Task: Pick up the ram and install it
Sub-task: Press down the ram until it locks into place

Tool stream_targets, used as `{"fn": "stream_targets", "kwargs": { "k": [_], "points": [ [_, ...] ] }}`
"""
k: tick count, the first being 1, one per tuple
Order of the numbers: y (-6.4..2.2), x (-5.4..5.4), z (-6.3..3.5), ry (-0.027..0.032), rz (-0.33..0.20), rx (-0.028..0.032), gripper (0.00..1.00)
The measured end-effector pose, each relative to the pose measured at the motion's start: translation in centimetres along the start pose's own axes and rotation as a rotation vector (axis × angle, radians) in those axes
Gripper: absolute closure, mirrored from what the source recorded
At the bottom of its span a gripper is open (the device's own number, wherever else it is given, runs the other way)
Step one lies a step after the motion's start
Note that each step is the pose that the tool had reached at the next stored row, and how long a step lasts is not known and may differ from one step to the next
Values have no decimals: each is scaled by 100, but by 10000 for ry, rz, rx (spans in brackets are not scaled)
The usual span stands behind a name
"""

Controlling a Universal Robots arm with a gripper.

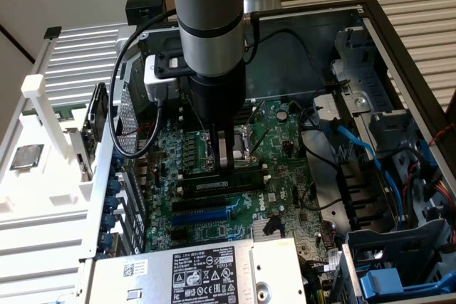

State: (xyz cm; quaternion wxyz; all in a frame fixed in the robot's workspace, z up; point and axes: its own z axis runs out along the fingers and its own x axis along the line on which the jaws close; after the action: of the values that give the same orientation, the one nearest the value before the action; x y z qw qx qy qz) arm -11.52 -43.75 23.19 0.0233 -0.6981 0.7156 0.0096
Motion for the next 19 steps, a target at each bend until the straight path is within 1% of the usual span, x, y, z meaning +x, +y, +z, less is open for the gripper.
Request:
{"fn": "stream_targets", "kwargs": {
  "k": [19],
  "points": [
    [0,12,0,0,0,1,90]
  ]
}}
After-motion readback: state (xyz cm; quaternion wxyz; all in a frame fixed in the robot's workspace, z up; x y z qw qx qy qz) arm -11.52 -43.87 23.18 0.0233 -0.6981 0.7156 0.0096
